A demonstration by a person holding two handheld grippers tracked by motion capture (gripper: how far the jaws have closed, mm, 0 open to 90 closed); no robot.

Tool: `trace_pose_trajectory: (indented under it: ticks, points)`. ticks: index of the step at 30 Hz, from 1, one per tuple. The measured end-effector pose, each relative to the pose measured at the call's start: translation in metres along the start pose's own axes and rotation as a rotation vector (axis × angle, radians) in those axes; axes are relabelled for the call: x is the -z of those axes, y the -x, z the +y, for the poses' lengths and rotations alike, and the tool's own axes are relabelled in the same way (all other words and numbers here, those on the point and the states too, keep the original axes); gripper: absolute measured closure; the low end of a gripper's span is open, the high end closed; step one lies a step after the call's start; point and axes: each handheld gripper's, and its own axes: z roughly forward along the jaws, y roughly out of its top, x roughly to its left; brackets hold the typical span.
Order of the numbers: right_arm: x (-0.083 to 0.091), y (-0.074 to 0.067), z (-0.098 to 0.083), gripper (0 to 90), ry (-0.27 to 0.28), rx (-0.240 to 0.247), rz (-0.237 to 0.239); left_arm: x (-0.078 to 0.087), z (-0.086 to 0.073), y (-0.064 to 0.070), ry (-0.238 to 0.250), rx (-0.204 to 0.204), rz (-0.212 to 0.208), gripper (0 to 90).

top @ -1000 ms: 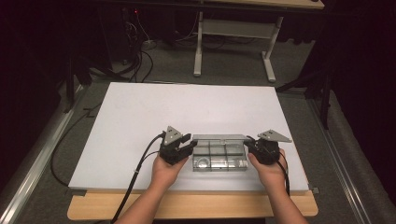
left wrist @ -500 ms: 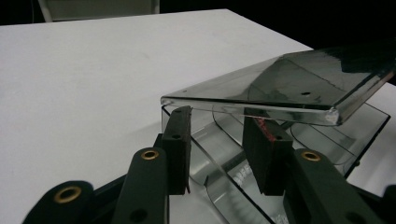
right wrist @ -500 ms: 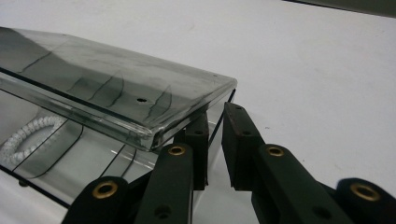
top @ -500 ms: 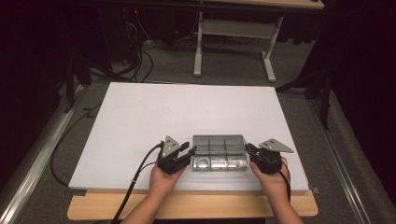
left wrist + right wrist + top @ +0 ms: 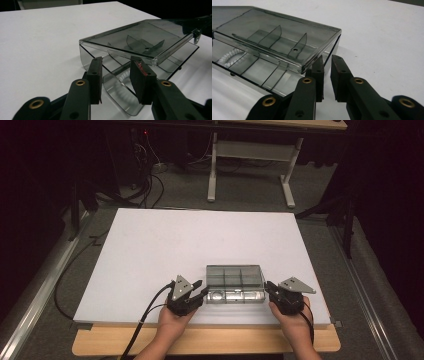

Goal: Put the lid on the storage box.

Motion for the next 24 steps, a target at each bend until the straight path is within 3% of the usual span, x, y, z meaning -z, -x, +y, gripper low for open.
trace_pose_trajectory:
  ticks: [4,14,21,24]
  points:
    - [0.0,-0.002,-0.003,81.4,-0.003,0.006,-0.007,0.002,-0.003,0.001,0.001,-0.013,0.007,63.0]
    - [0.0,-0.002,-0.009,80.6,-0.001,0.006,-0.017,0.003,-0.009,-0.003,-0.003,0.002,0.017,62.9]
    - [-0.002,-0.004,-0.014,79.9,-0.017,0.015,-0.034,0.003,-0.013,-0.002,-0.019,-0.022,0.029,62.7]
    - [-0.002,-0.005,-0.017,79.9,-0.026,0.022,-0.044,0.002,-0.016,-0.003,-0.031,-0.013,0.023,62.6]
